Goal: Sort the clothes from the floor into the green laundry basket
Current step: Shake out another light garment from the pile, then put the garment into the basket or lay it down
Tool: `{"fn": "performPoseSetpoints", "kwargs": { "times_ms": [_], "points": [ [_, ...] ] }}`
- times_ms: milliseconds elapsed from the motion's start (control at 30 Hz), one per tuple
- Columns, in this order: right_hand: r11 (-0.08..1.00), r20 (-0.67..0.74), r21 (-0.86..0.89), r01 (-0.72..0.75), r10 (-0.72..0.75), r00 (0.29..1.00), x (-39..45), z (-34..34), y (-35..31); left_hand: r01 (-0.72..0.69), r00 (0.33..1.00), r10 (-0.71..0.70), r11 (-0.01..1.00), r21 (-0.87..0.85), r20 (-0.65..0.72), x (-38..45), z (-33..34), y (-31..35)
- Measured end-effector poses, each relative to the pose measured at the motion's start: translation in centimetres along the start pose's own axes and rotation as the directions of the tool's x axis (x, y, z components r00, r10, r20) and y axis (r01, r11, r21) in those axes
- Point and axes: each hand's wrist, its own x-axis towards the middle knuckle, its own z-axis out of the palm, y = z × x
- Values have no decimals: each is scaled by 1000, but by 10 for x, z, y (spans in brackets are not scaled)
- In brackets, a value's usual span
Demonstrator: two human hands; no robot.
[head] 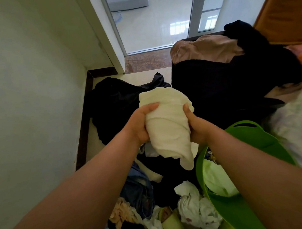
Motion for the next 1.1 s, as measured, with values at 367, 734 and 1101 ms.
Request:
{"fn": "performPoseSetpoints", "kwargs": {
  "times_ms": [367, 734, 1101],
  "points": [
    [891, -8, 429, 150, -163, 987, -63, -130, 23, 61, 983, 37, 856, 513, -178, 46, 110, -84],
    [980, -398, 138, -141, 185, 899, -99, -274, 95, 327, 943, -193, 682, 654, -271, 80, 188, -230],
    [983, -362, -122, -134, 82, 929, -53, -276, 43, 171, 978, 14, 506, 846, -206, 131, 231, -198]
  ]
}}
